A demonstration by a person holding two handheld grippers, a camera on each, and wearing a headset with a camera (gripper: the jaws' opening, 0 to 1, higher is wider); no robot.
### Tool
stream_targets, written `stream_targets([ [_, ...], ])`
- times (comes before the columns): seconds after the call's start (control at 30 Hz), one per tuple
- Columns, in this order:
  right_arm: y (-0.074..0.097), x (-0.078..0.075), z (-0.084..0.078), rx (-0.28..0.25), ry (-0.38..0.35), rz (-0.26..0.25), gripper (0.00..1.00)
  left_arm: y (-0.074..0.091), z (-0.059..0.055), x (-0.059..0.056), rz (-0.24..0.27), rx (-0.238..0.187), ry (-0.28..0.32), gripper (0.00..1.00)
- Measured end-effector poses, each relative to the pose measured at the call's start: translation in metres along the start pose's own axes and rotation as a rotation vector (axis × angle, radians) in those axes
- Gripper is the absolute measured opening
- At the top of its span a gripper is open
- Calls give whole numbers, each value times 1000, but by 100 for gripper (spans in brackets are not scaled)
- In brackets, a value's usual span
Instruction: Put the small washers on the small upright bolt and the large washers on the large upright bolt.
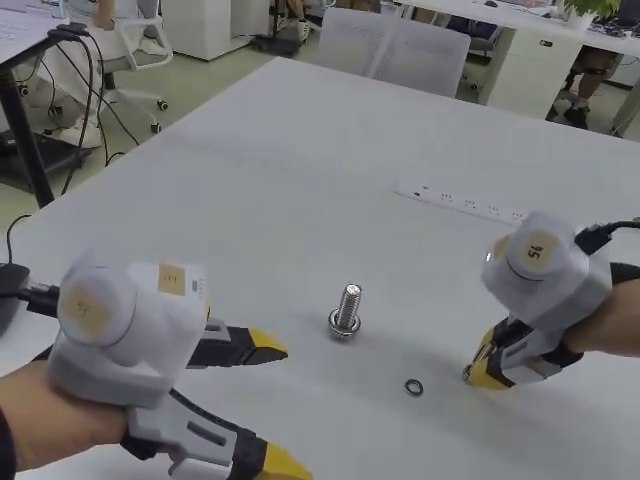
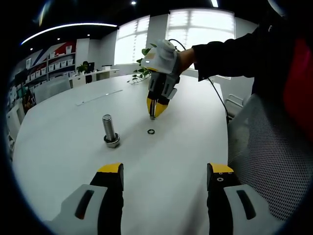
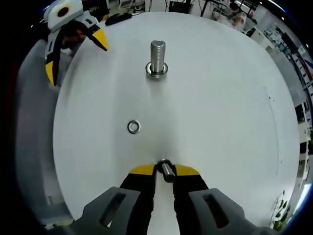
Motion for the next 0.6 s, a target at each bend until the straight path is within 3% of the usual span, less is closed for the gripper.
stream_targets([
  [0.6,4,-3,-13,-8,-37,-10,16,-1,0,-1,-7,0,-4,69],
])
Point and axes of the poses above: the centre of the closed fingertips' face, and the gripper's own axes: y roughly backward along the fingers, x roughly to its left, z roughly out of its top, the point moved 5 cm from there along y, roughly backward along the fingers, and after that the axes turned 2 degrees about x, right-handed, at the moved point
